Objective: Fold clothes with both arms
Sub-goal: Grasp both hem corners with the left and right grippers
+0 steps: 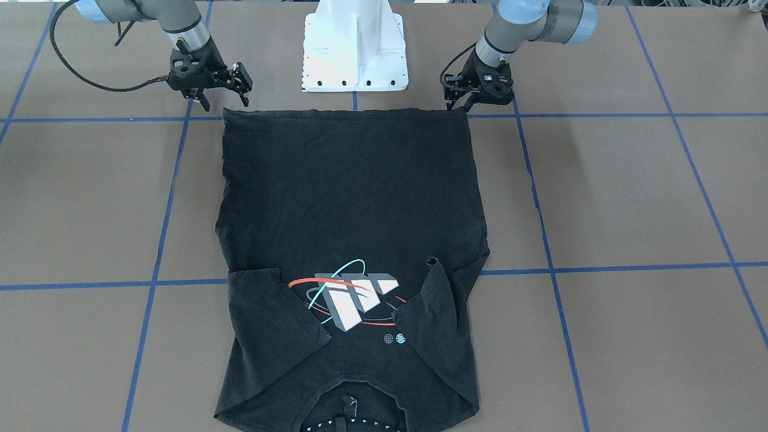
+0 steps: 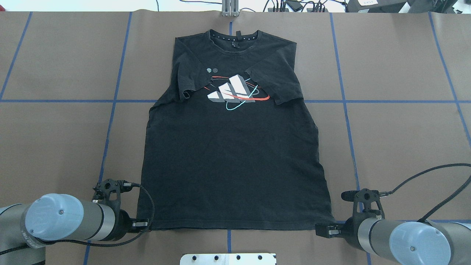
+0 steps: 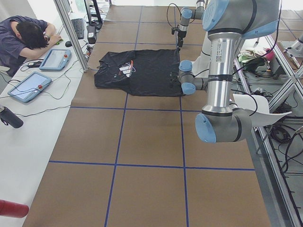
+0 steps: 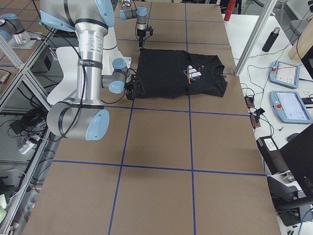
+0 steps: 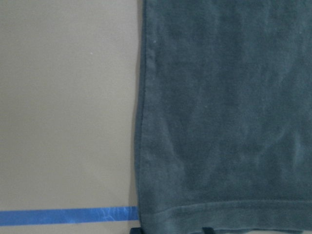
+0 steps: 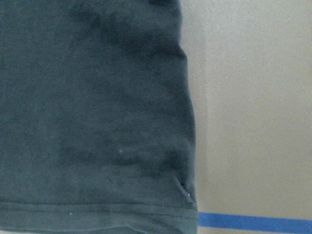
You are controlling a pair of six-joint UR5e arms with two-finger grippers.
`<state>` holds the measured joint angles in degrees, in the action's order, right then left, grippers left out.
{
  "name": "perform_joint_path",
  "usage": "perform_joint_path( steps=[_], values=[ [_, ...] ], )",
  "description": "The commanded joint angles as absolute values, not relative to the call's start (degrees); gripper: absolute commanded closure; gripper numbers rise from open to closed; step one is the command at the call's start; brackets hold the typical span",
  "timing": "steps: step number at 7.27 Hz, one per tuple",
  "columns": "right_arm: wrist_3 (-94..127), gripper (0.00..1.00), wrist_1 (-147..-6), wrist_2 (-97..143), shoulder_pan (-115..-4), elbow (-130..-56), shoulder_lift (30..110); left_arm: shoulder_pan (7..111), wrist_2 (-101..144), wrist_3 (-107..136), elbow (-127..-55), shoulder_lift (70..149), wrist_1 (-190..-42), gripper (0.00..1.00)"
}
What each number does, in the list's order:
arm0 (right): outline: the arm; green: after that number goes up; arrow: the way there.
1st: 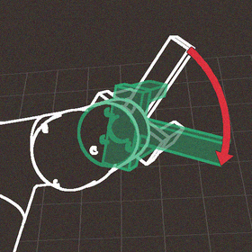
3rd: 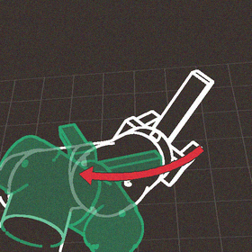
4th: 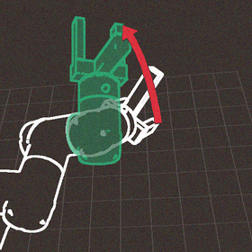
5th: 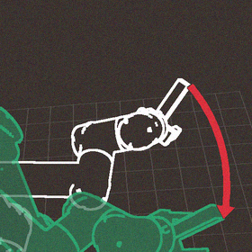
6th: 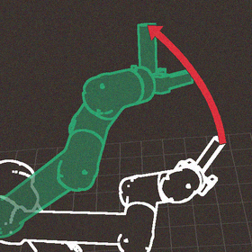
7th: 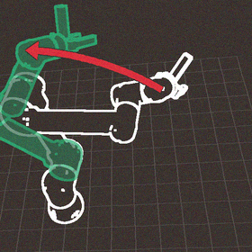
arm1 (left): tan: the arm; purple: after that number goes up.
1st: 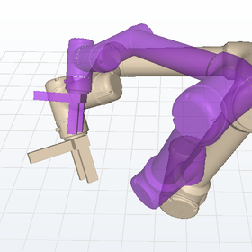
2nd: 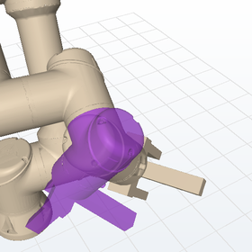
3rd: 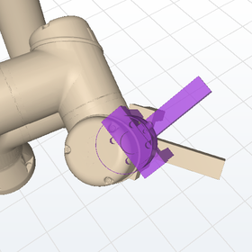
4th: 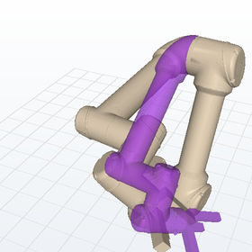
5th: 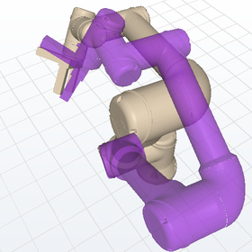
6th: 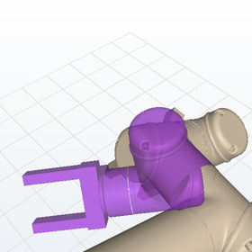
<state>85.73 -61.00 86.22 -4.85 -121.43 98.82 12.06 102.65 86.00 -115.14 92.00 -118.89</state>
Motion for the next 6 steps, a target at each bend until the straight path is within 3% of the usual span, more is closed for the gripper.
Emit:
perform_joint_path(
  steps=[1,4,5,6],
  values=[
    [85.8,0.00,-61.0,86.2,-4.7,-121.5,98.8,12.1,102.7,85.9,-115.1,91.8,-118.8,0.51],
    [85.8,0.00,-61.0,86.2,-4.7,-121.4,98.8,12.1,102.9,85.9,-114.4,91.8,-118.7,0.58],
    [85.8,0.00,-61.0,86.1,-4.7,-121.5,98.7,12.1,103.0,85.9,-114.4,91.8,-118.7,0.71],
    [85.8,0.00,-61.0,86.2,-4.7,-121.4,98.8,12.1,103.1,86.0,-114.5,91.8,-118.7,0.96]
  ],
)
